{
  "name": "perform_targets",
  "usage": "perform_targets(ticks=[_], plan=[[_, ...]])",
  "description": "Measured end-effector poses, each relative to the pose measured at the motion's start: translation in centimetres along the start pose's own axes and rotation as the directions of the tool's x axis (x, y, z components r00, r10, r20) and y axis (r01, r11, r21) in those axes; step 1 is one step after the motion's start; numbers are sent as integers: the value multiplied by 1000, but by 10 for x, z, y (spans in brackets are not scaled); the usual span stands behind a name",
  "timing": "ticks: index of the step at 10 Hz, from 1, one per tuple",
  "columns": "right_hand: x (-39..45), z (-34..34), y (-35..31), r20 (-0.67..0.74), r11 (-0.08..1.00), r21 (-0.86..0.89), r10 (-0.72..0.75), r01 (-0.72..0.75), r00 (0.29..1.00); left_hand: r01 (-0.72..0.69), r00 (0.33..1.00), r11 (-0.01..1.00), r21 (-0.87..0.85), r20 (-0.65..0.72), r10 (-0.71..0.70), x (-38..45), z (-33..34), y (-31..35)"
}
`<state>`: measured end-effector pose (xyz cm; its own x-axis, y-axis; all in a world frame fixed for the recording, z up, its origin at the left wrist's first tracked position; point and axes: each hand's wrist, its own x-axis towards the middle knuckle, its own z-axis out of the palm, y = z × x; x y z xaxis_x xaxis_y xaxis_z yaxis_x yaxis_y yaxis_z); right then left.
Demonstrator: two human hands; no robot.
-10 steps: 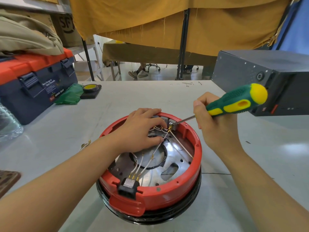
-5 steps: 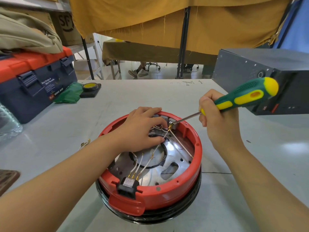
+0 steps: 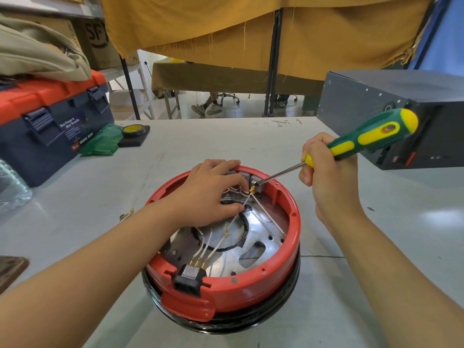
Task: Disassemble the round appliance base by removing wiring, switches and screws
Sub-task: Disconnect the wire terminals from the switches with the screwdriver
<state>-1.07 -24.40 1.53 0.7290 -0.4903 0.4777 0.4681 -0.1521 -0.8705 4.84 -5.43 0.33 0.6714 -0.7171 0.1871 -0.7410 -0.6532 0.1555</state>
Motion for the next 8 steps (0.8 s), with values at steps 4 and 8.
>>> perform_targets(ticks=[4,8], plan=[[4,-1,7,-72,981,147,139,-128,988,0,1000,1000,9,-10,0,1,1,0],[3,-2,5,-38,996,80,28,-25,999,-3,1000,1000,4,-5,3,0,0,1]])
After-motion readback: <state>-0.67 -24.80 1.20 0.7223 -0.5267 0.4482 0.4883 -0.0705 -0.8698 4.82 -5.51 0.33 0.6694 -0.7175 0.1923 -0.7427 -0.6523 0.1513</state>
